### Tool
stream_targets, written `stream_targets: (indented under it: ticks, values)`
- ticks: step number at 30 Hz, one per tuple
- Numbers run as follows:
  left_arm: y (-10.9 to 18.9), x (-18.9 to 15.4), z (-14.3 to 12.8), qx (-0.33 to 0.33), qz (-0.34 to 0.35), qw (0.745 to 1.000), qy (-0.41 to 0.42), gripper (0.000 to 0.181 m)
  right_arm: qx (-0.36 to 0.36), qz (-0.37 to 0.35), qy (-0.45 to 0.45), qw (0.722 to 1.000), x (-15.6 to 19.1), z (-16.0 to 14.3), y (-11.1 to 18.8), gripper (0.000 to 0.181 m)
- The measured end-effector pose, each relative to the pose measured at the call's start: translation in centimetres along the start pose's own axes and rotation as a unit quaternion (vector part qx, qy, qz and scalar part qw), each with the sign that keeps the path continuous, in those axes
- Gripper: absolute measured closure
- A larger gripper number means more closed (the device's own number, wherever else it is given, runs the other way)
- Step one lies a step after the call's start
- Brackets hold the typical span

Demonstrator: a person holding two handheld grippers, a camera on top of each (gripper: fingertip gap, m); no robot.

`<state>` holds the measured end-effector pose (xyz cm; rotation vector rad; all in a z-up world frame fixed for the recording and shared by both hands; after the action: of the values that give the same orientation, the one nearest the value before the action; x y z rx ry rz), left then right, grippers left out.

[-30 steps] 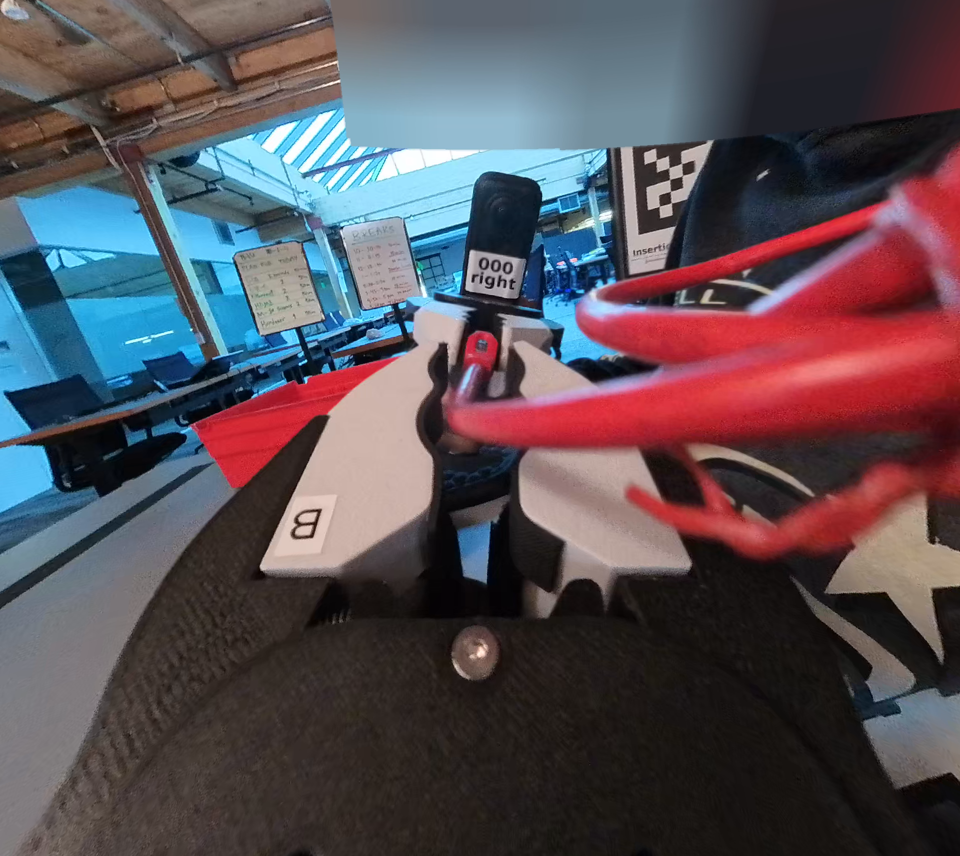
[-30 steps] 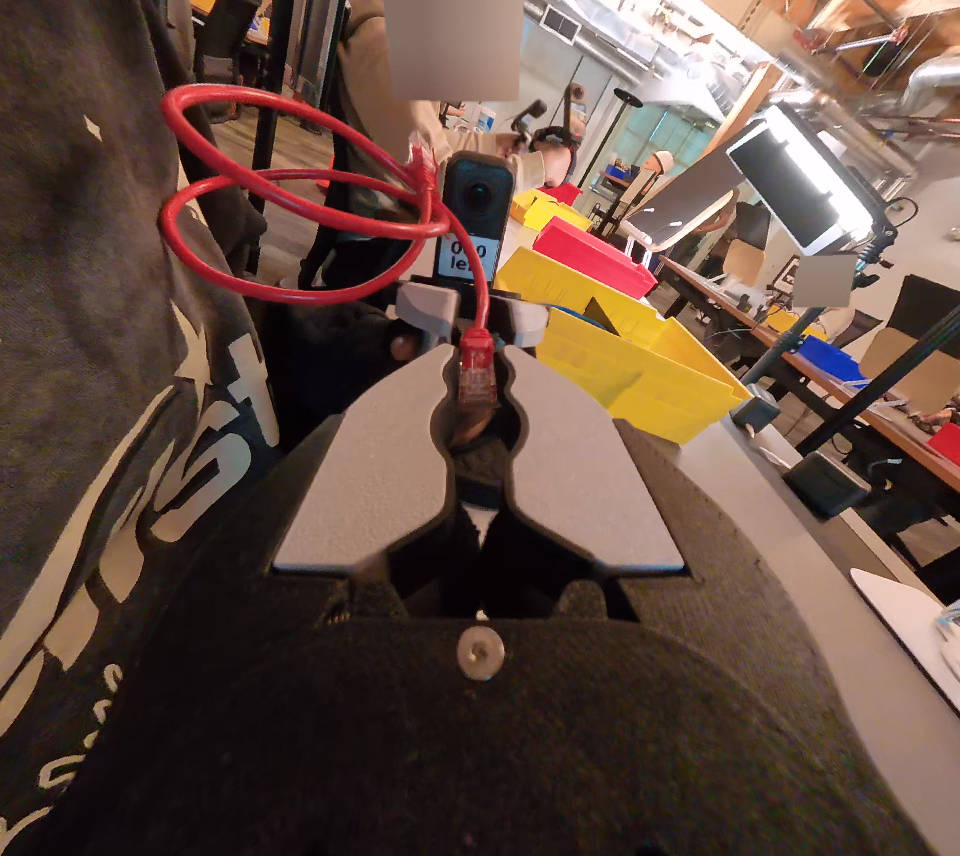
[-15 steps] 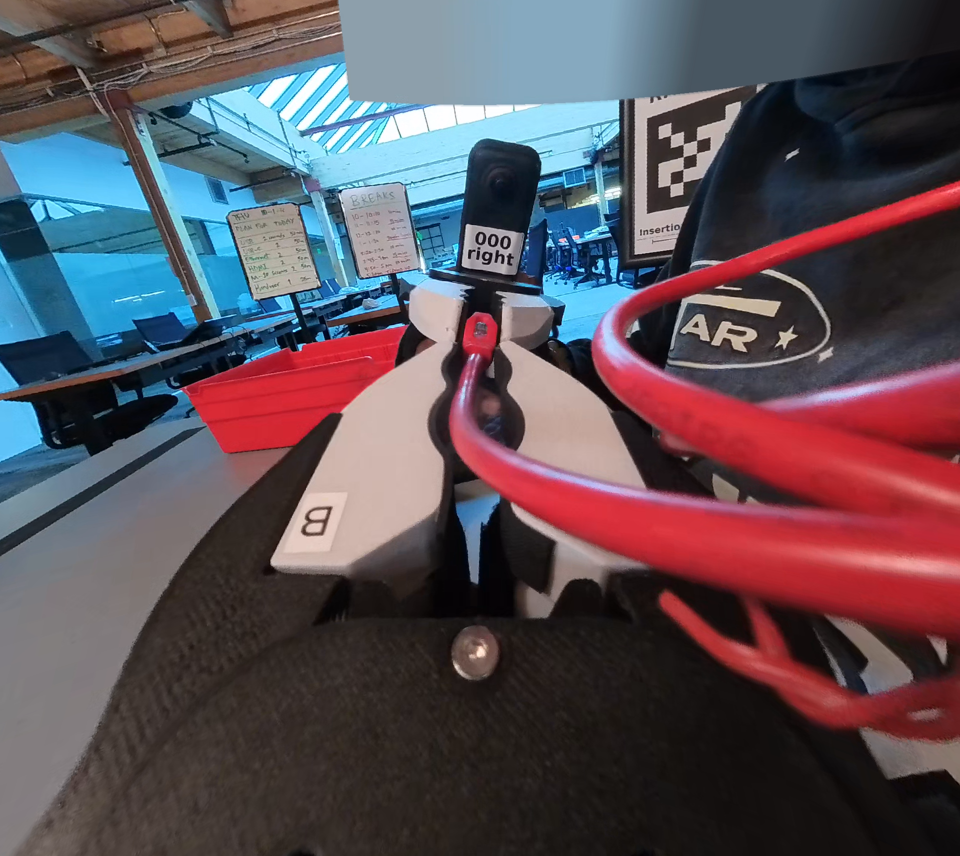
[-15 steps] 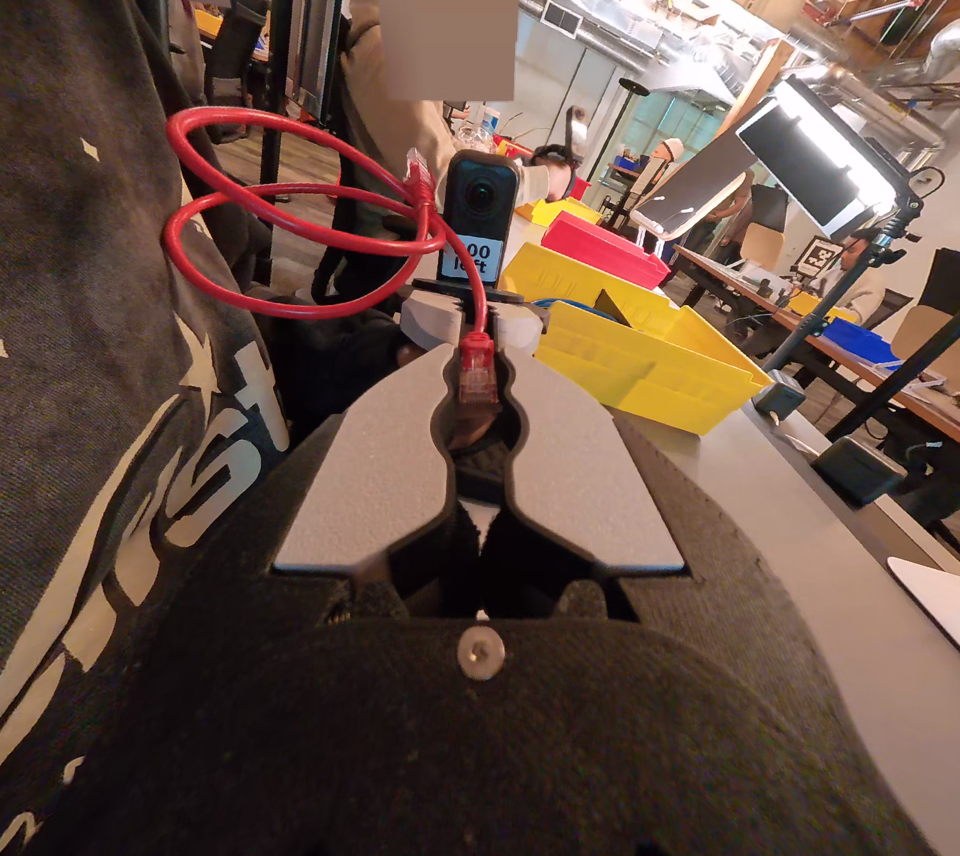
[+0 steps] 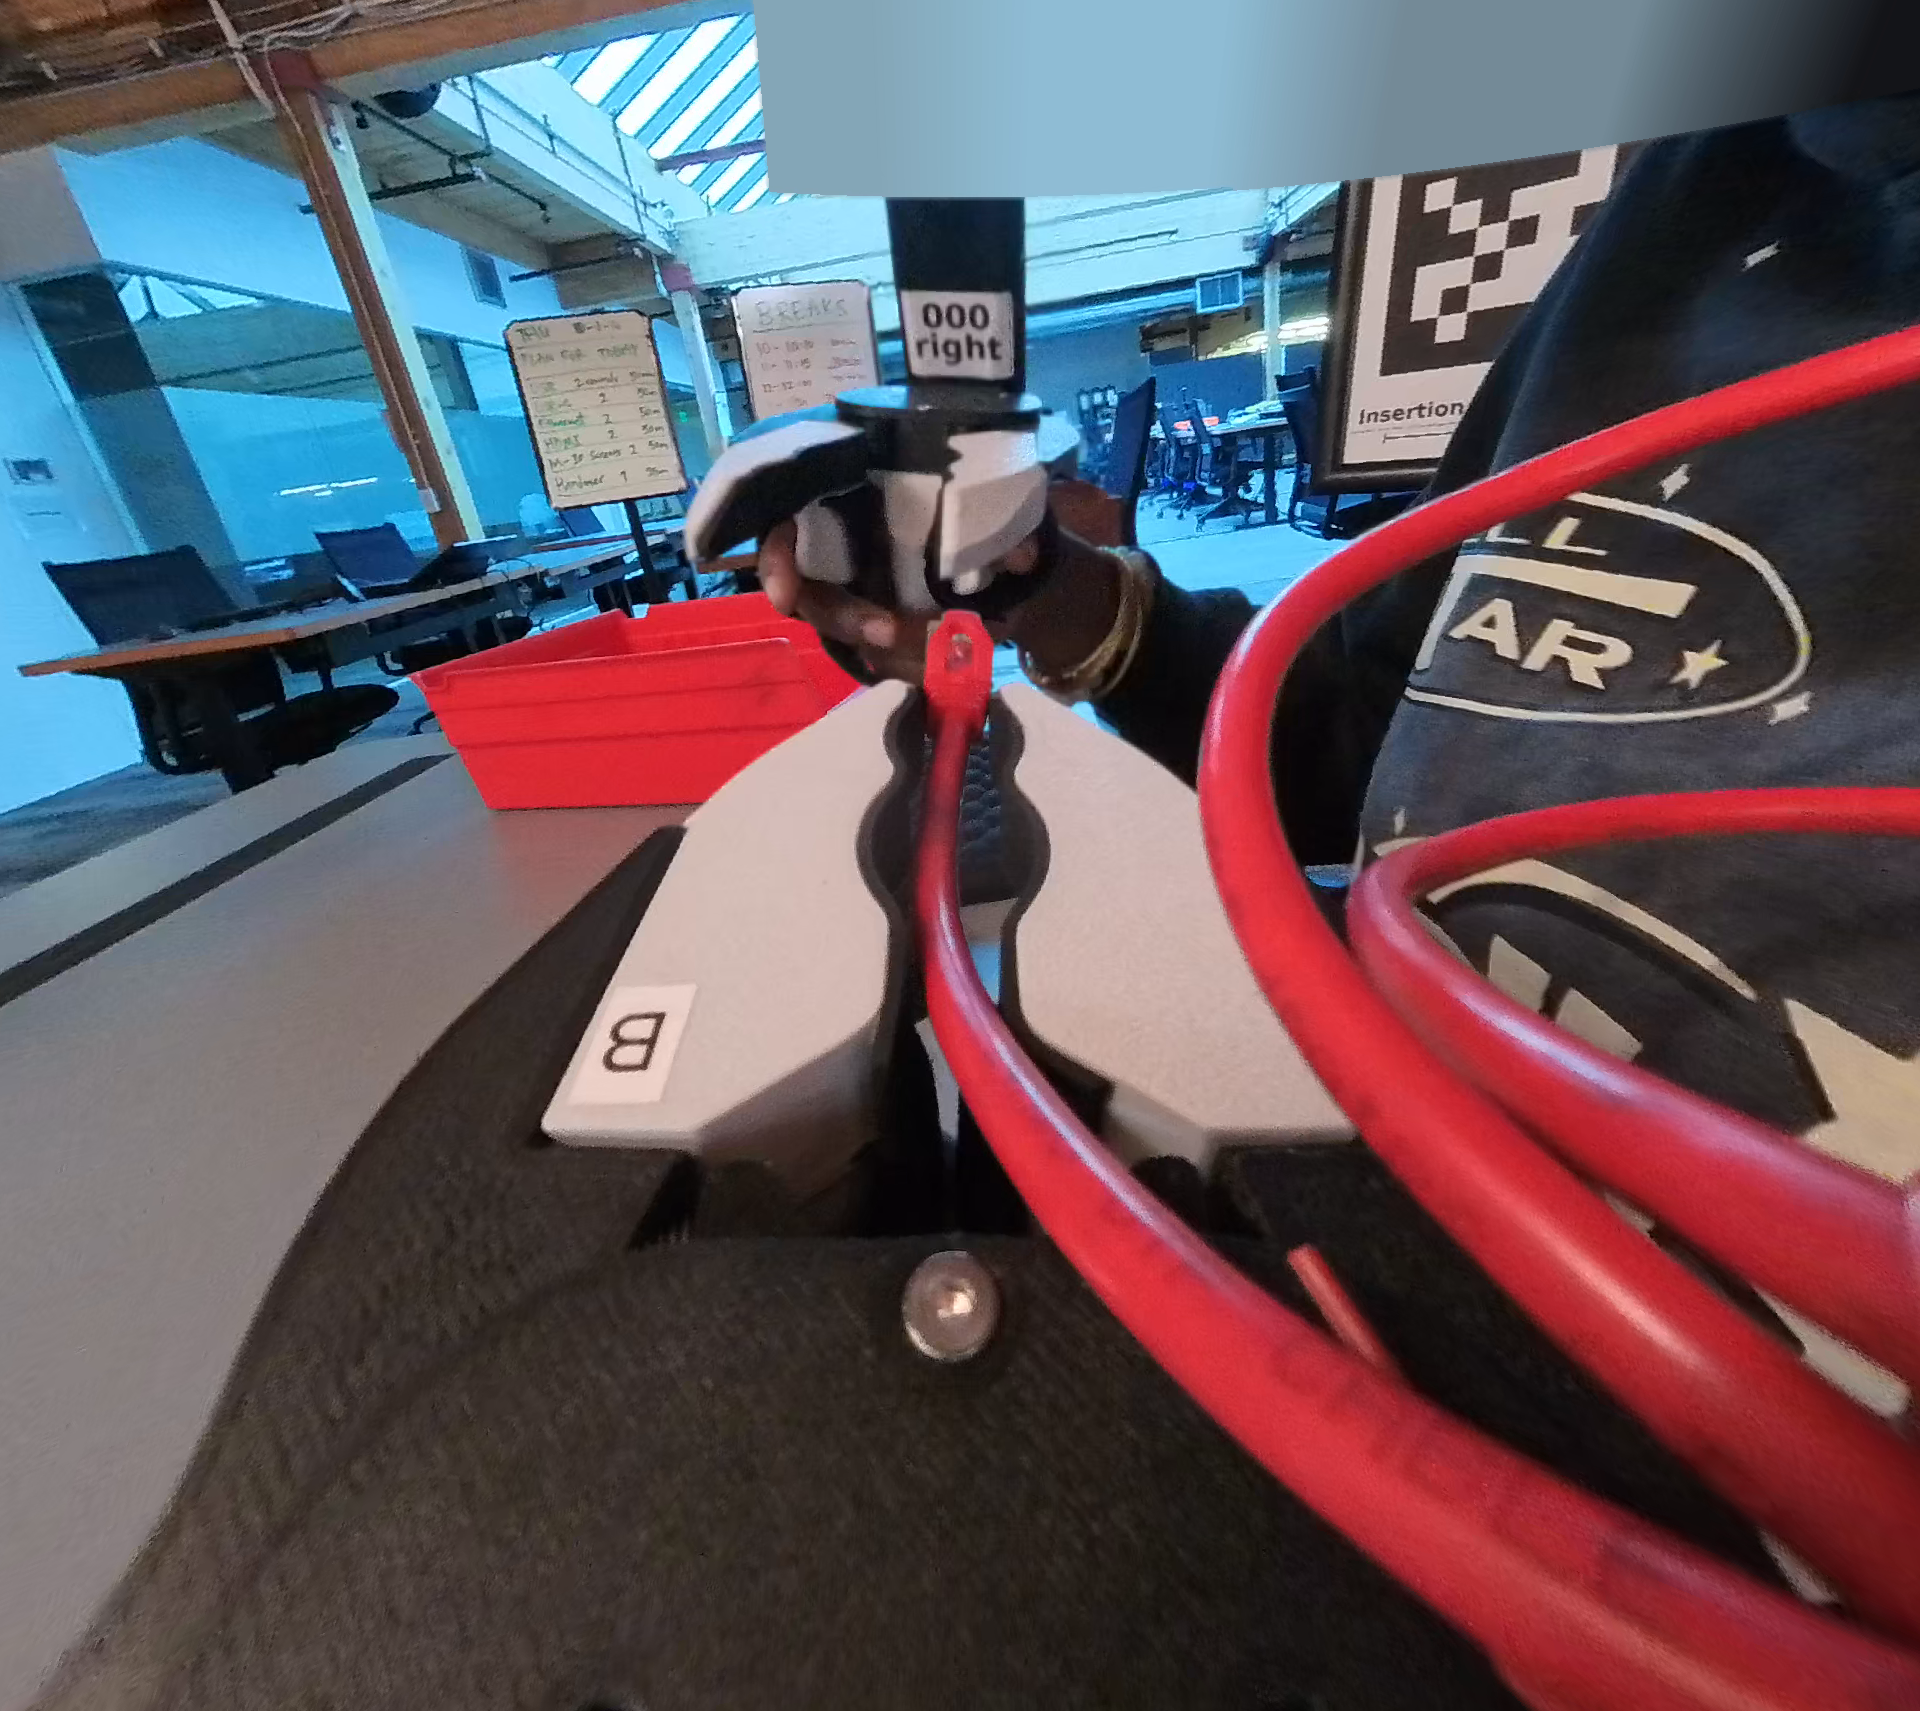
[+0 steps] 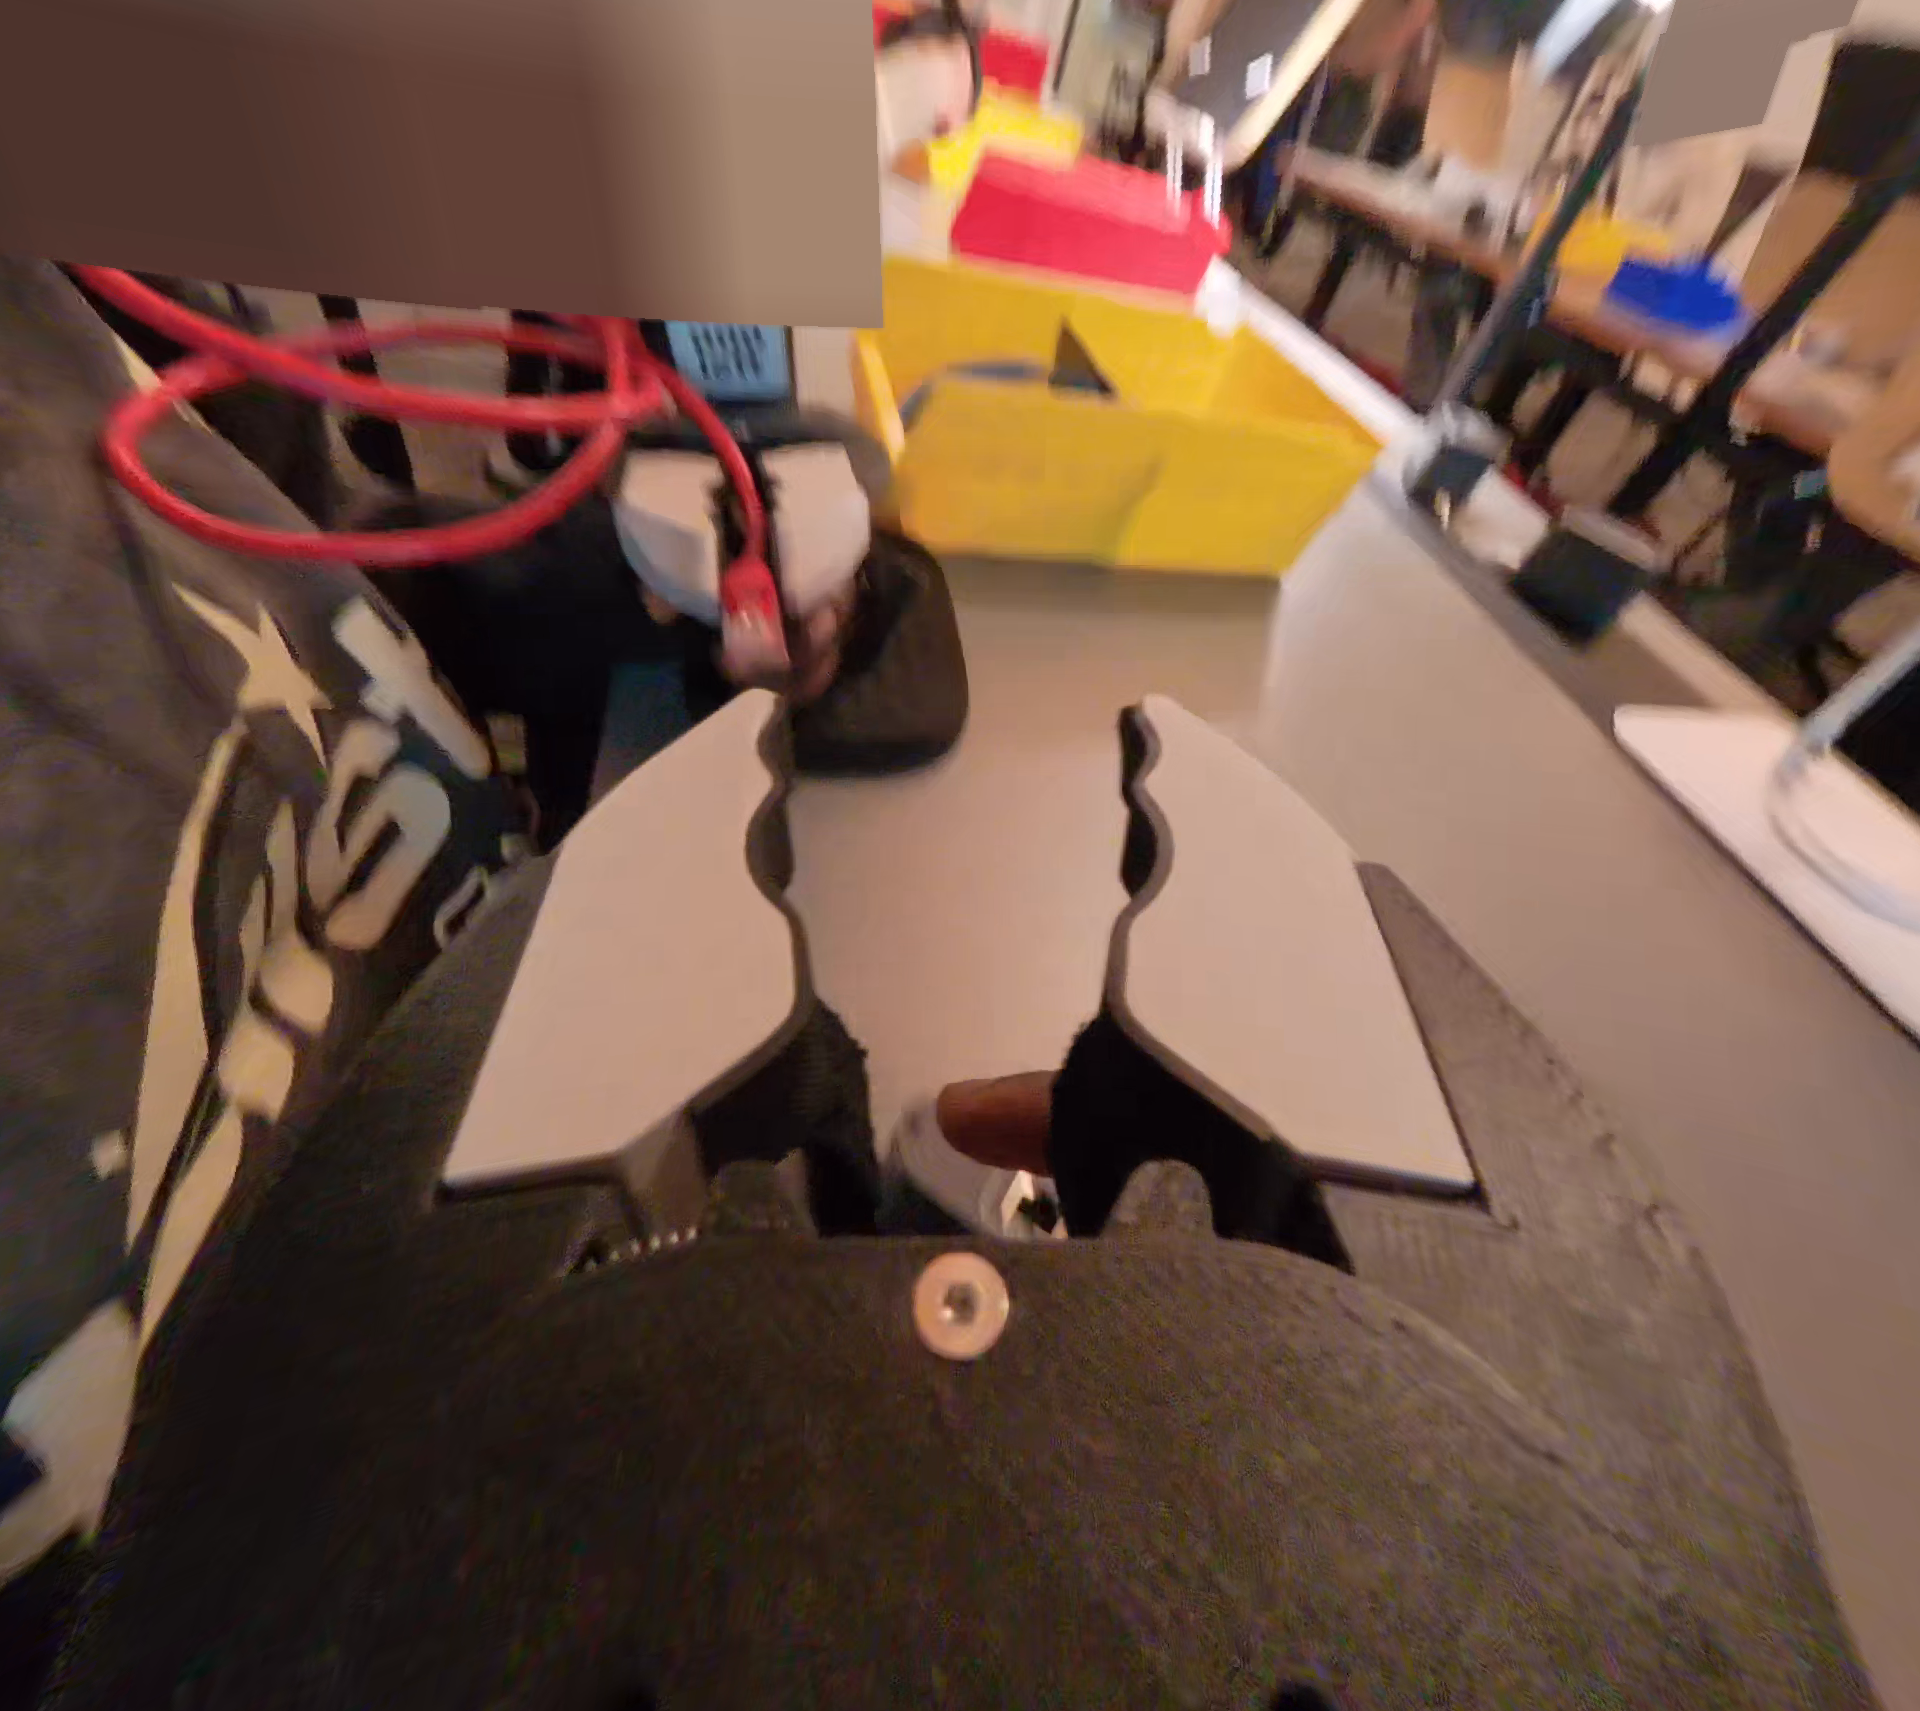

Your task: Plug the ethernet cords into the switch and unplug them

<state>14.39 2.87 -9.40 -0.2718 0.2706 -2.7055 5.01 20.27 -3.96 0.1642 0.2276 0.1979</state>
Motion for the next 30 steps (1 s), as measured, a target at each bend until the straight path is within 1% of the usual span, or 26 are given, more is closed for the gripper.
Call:
stream_targets:
  ticks: [1,2,3,5,6,7,10,12,15,18,19,20,21,22,23,25,26,28,29,30]
  values:
    - [0.0,0.1,0.0,0.001,0.002,1.0,0.003,0.169,0.043,0.007,0.001,0.999,-0.2,-0.5,0.4,0.114]
    - [0.0,0.1,-0.1,0.001,0.0,1.0,0.005,0.174,0.084,0.025,0.014,0.996,-0.1,-1.0,0.7,0.113]
    - [0.0,0.1,0.0,0.0,0.0,1.0,0.007,0.174,0.116,0.034,0.037,0.992,0.0,-1.4,0.9,0.114]
    - [0.0,0.2,0.0,-0.001,0.0,1.0,0.009,0.174,0.187,0.049,0.086,0.977,0.0,-2.1,1.2,0.114]
    - [0.0,0.1,-0.1,0.0,-0.002,1.0,0.008,0.168,0.226,0.065,0.103,0.966,0.0,-2.5,1.2,0.116]
    - [0.0,0.1,-0.1,0.003,-0.004,1.0,0.006,0.174,0.264,0.077,0.12,0.954,-0.2,-2.9,1.2,0.12]
    - [-0.2,0.1,-0.3,0.015,-0.003,1.0,0.009,0.174,0.372,0.137,0.158,0.904,-1.0,-4.7,0.5,0.123]
    - [-0.2,0.2,-0.4,0.019,-0.002,1.0,0.014,0.174,0.435,0.174,0.18,0.865,-1.4,-6.1,-0.2,0.123]
    - [-0.2,0.4,-0.5,0.022,-0.004,0.999,0.027,0.172,0.486,0.216,0.236,0.813,-1.8,-7.5,-1.3,0.127]
    - [-0.2,0.5,-0.5,0.025,-0.005,0.999,0.036,0.171,0.518,0.24,0.296,0.766,-2.0,-9.0,-2.2,0.145]
    - [-0.2,0.5,-0.6,0.026,-0.004,0.999,0.039,0.171,0.518,0.242,0.321,0.755,-2.0,-9.3,-2.4,0.146]
    - [-0.2,0.6,-0.6,0.028,-0.003,0.999,0.041,0.172,0.516,0.244,0.333,0.751,-2.0,-9.3,-2.4,0.148]
    - [-0.2,0.6,-0.6,0.029,-0.002,0.999,0.043,0.172,0.515,0.238,0.333,0.753,-1.9,-9.2,-2.3,0.152]
    - [-0.2,0.6,-0.6,0.029,-0.002,0.999,0.046,0.171,0.511,0.225,0.33,0.761,-2.0,-9.0,-2.2,0.156]
    - [-0.2,0.7,-0.6,0.029,0.0,0.998,0.05,0.171,0.5,0.209,0.33,0.773,-2.0,-9.0,-2.0,0.157]
    - [0.0,1.0,-0.6,0.024,0.012,0.997,0.067,0.171,0.462,0.164,0.342,0.802,-2.0,-8.8,-1.4,0.156]
    - [0.1,1.4,-0.6,0.019,0.025,0.996,0.081,0.17,0.431,0.132,0.343,0.824,-2.0,-8.6,-1.1,0.156]
    - [0.4,1.9,-0.5,0.004,0.029,0.992,0.124,0.17,0.334,0.064,0.333,0.88,-1.9,-7.5,-0.4,0.157]
    - [0.5,2.1,-0.5,-0.005,0.022,0.988,0.151,0.17,0.268,0.029,0.328,0.905,-1.8,-6.9,0.0,0.156]
    - [0.6,2.3,-0.5,-0.015,0.017,0.983,0.18,0.17,0.196,-0.004,0.328,0.924,-1.5,-6.1,0.5,0.156]
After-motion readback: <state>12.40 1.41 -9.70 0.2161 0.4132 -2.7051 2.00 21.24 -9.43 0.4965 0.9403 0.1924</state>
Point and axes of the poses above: each gripper's, where its closed fingertips meet, y back along the fingers, z out of its top, x = y × z across the jaws, the point moved 8 cm from there along y, back along the fingers
